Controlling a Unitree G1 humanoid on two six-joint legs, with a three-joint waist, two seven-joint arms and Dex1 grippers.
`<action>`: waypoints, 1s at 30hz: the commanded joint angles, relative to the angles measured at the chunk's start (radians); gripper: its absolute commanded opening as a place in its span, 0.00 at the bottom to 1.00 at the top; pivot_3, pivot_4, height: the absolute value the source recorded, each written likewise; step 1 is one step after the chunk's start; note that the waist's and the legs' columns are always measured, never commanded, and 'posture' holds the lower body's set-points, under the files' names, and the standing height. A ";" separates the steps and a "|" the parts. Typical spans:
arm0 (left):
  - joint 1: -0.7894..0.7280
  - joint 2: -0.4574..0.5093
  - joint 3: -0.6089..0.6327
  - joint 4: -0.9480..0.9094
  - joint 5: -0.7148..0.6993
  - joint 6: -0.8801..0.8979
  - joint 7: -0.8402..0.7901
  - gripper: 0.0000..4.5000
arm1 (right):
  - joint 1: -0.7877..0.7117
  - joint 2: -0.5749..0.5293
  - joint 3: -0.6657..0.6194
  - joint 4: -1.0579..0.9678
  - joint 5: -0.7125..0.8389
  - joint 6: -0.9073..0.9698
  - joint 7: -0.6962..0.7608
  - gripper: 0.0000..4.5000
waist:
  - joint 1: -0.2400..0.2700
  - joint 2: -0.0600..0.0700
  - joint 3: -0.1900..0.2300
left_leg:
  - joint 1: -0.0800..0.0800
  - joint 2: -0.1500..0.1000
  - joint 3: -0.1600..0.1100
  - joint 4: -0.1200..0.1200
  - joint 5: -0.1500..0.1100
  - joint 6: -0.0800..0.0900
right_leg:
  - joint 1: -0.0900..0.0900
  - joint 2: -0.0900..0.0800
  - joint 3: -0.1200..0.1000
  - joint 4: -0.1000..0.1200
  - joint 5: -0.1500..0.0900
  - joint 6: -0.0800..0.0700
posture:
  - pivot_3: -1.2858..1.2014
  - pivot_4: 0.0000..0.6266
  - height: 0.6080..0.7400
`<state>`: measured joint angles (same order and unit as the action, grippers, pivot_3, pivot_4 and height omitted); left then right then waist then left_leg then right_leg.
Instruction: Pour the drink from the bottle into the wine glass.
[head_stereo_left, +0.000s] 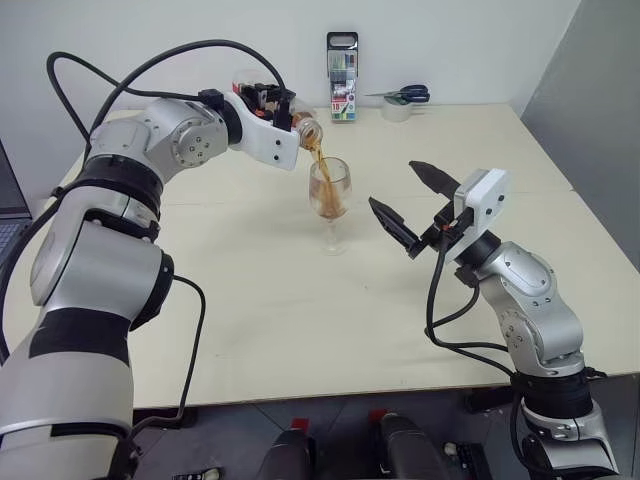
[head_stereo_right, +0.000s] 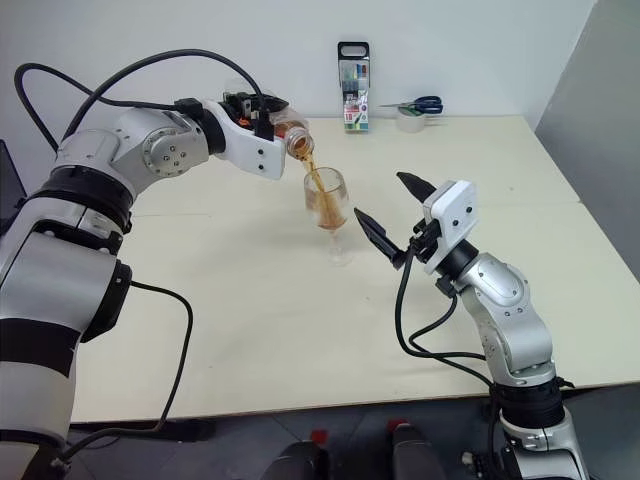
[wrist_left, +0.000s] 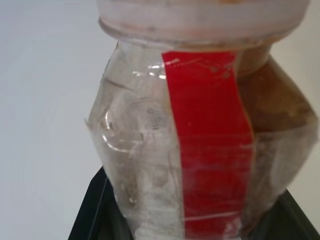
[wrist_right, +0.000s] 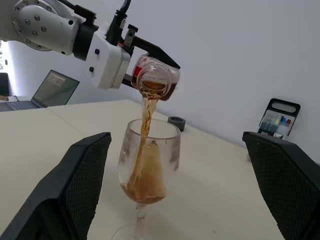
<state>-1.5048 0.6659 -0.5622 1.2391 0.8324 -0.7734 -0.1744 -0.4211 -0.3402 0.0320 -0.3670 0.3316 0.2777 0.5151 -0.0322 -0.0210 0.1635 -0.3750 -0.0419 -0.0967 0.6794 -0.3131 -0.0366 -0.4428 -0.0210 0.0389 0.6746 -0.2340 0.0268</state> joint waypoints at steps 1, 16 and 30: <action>-0.051 0.018 0.001 -0.003 0.004 -0.002 0.030 0.40 | 0.000 -0.001 -0.008 -0.012 -0.006 -0.029 0.005 1.00 | 0.000 0.000 0.000 | 0.000 0.000 0.000 0.000 0.000 0.000 | 0.000 0.000 0.000 0.000 0.000 0.000 | 0.52 0.24 1.00; -0.062 0.018 -0.013 0.009 0.027 0.003 0.058 0.40 | 0.003 -0.008 -0.003 -0.026 -0.008 -0.020 0.011 1.00 | 0.000 0.000 0.000 | 0.000 0.000 0.000 0.000 0.000 0.000 | 0.000 0.000 0.000 0.000 0.000 0.000 | 0.52 0.24 1.00; -0.048 0.003 0.037 0.023 -0.043 0.023 -0.004 0.40 | -0.004 -0.007 -0.005 -0.015 -0.010 -0.023 0.009 1.00 | 0.000 0.000 0.000 | 0.000 0.000 0.000 0.000 0.000 0.000 | 0.000 0.000 0.000 0.001 0.000 0.000 | 0.52 0.24 1.00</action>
<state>-1.5174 0.6636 -0.5710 1.2682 0.8400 -0.7638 -0.1644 -0.4124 -0.3449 0.0330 -0.3659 0.3240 0.2699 0.5222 -0.0321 -0.0211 0.1635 -0.3749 -0.0420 -0.0964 0.6797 -0.3131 -0.0366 -0.4428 -0.0210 0.0389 0.6755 -0.2340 0.0268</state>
